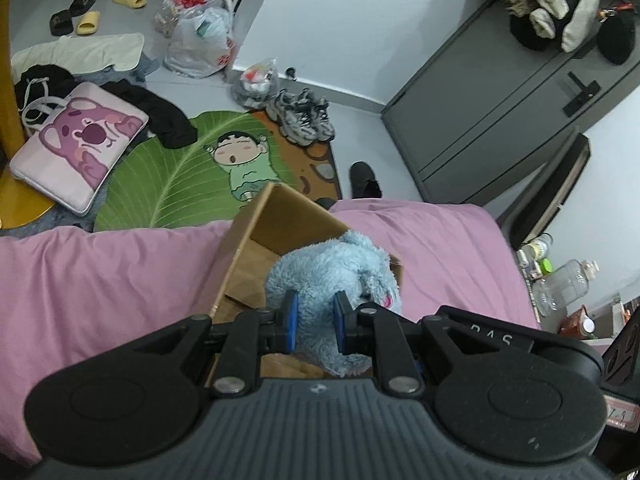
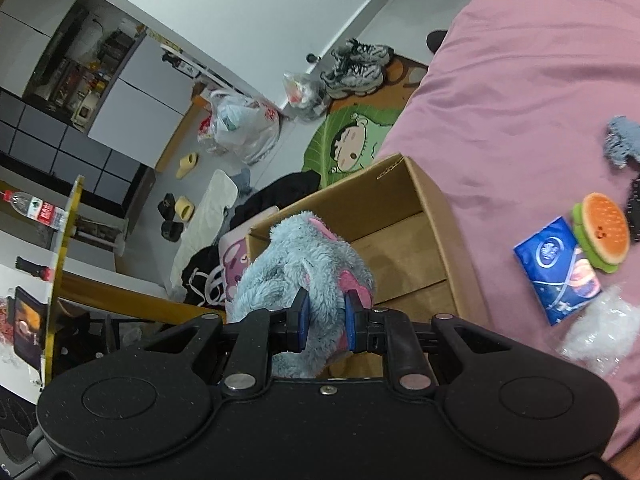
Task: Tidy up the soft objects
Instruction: 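Carry the grey plush into the cardboard box and open both grippers, then withdraw both grippers from the box toward the remaining items on the sheet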
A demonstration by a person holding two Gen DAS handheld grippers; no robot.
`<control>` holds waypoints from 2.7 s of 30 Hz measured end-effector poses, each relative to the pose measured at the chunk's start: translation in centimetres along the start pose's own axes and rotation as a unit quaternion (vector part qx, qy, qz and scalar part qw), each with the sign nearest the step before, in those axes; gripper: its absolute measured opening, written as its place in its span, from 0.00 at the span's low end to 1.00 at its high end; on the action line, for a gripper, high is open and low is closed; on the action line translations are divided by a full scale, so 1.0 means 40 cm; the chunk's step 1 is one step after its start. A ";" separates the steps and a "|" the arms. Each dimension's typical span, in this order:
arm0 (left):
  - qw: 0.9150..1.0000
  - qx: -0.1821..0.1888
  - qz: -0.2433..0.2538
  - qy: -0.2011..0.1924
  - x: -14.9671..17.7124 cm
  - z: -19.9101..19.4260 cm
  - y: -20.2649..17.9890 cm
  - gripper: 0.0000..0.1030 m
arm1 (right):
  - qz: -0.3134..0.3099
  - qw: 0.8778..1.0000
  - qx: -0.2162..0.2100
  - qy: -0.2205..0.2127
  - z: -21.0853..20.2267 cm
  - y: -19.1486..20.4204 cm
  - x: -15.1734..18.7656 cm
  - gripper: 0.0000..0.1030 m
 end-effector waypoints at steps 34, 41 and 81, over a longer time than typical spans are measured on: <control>0.998 -0.064 0.011 0.023 -0.025 0.064 0.020 0.54 | 0.046 0.998 0.006 0.031 -0.012 -0.015 -0.018 0.49; 0.997 -0.077 0.020 -0.006 -0.013 -0.004 0.012 0.76 | 0.038 0.999 0.002 0.013 -0.085 -0.005 -0.020 0.58; 0.992 -0.053 0.114 -0.025 0.255 -0.071 -0.255 0.88 | 0.059 0.992 0.049 -0.102 -0.474 -0.411 -0.019 0.91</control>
Point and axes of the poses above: each gripper's, at about its wrist camera, not at the fingertips, and z roughly the way its jaws point, y to its left, x to its underside, the point moved 9 cm from there along z, roughly the way its jaws point, and after that the axes turned 8 degrees about -z, right-handed, at the moved point
